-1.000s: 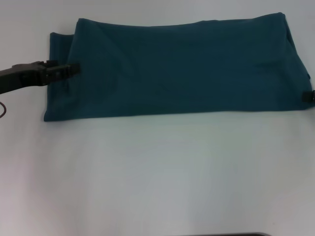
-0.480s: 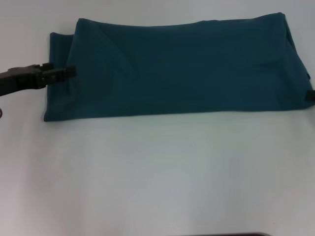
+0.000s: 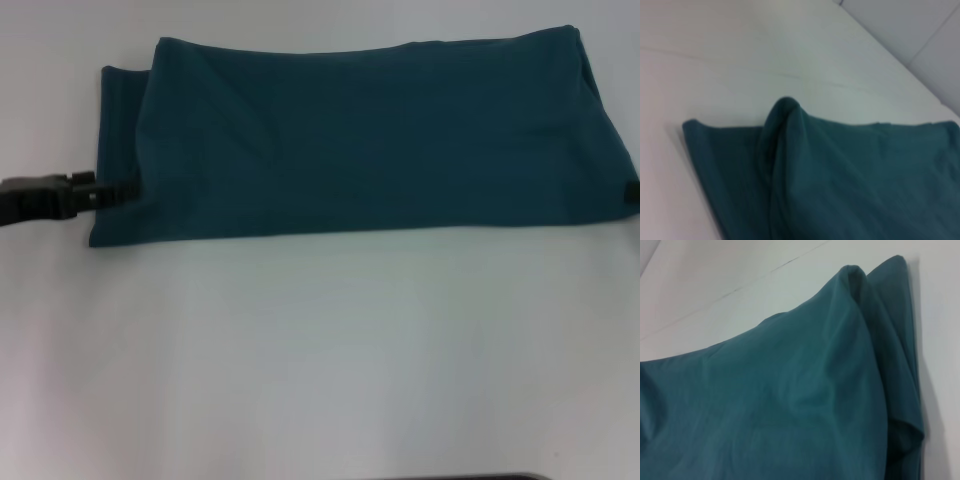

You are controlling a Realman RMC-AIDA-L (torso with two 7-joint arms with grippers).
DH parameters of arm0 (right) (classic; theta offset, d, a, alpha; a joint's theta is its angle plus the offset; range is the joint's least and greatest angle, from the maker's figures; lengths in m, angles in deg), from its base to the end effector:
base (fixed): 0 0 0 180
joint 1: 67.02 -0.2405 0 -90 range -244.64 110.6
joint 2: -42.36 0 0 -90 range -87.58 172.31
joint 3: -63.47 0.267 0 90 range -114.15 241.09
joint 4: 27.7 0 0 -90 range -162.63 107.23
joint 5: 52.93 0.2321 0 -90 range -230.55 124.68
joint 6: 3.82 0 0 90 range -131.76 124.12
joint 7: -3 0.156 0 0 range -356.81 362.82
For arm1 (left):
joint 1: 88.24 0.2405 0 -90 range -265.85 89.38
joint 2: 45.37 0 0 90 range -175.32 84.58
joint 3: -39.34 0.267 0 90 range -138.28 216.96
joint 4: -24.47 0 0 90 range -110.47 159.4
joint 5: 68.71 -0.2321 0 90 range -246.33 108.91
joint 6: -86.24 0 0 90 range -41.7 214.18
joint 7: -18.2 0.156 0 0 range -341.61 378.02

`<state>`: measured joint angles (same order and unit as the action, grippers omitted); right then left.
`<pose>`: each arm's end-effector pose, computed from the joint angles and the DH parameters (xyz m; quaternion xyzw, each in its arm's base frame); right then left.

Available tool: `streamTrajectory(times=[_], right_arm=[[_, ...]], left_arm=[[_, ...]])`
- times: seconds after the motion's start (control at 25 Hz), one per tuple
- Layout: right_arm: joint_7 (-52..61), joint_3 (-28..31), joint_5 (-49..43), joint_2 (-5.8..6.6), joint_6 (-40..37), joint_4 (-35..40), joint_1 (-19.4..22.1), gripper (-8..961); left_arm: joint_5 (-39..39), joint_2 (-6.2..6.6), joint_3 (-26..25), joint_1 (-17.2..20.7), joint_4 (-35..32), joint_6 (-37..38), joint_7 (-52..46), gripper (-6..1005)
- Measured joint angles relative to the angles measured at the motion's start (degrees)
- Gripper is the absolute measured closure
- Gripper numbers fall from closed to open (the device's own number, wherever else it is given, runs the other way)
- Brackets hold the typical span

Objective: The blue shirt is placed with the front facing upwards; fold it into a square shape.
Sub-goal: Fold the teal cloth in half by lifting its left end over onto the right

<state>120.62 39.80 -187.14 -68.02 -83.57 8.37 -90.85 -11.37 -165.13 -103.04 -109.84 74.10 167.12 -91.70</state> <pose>0.4169 0.3235 0.0681 -0.7396 0.6118 0.1536 0.2349 -0.3465 0.3408 0.0228 -0.8349 -0.4760 -0.1787 0.2108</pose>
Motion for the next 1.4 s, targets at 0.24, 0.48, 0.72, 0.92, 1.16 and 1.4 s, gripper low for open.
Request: streamTrajectory(times=[0.24, 0.48, 0.72, 0.92, 1.16, 1.4], right_arm=[[0.1, 0.6, 0.0, 0.17, 0.0, -0.1, 0.0, 949], [0.1, 0.7, 0.0, 0.26, 0.0, -0.1, 0.0, 949], [0.1, 0.7, 0.0, 0.26, 0.0, -0.1, -0.1, 949], [0.1, 0.6, 0.0, 0.2, -0.2, 0.0, -0.2, 949], [0.2, 0.6, 0.0, 0.17, -0.3, 0.0, -0.2, 949], [0.2, 0.6, 0.0, 0.17, -0.4, 0.1, -0.1, 949]], left_arm=[[-3.6, -0.2, 0.4, -0.5, -0.2, 0.5, -0.5, 140], [-5.0, -0.52, 0.7, -0.8, -0.3, 0.5, -0.4, 140], [-5.5, -1.03, 2.4, -1.1, -0.3, -0.4, -0.3, 141], [-5.7, -1.16, 2.6, -1.5, -0.3, -0.6, -0.1, 141], [-5.7, -1.21, 2.5, -1.6, -0.3, -1.8, -0.1, 142], [-5.7, -1.64, 3.2, -1.9, -0.3, -3.4, -0.1, 142]])
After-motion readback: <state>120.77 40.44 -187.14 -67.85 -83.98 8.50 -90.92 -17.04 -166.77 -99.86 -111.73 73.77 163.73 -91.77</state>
